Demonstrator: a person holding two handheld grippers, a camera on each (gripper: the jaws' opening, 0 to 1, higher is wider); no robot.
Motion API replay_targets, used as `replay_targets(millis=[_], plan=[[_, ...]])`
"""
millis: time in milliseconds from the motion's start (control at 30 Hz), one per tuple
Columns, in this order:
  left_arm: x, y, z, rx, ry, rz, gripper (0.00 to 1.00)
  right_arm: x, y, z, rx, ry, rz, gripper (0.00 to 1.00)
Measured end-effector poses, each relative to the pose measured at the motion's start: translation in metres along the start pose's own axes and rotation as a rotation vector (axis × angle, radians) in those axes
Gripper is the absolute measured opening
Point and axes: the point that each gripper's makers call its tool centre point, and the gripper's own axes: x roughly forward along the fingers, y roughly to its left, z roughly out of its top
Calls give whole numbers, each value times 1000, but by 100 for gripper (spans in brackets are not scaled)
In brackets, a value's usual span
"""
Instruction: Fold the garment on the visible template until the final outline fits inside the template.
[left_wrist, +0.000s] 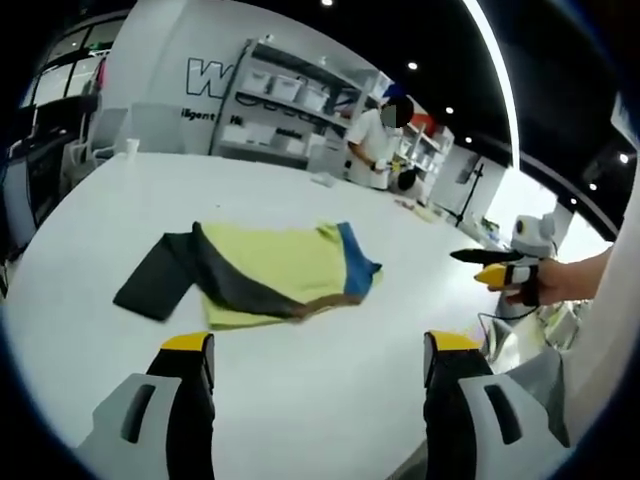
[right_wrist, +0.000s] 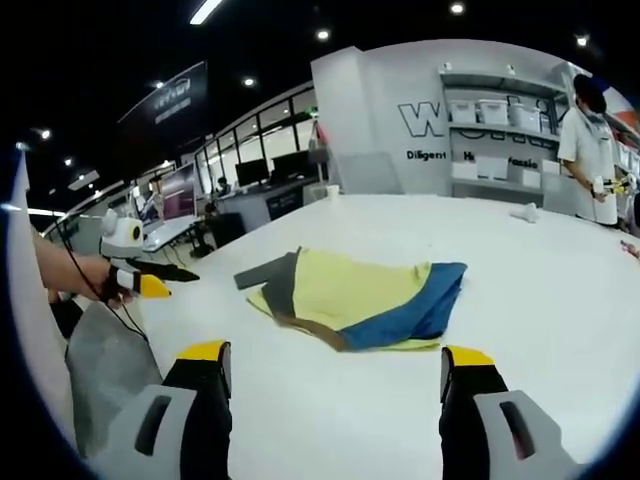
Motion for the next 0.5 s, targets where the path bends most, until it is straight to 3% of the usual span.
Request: replay_targets(millis=[500], plan=[[15,4,-2,66,38,-23,79,14,-9,-6,-35,29,13,78]])
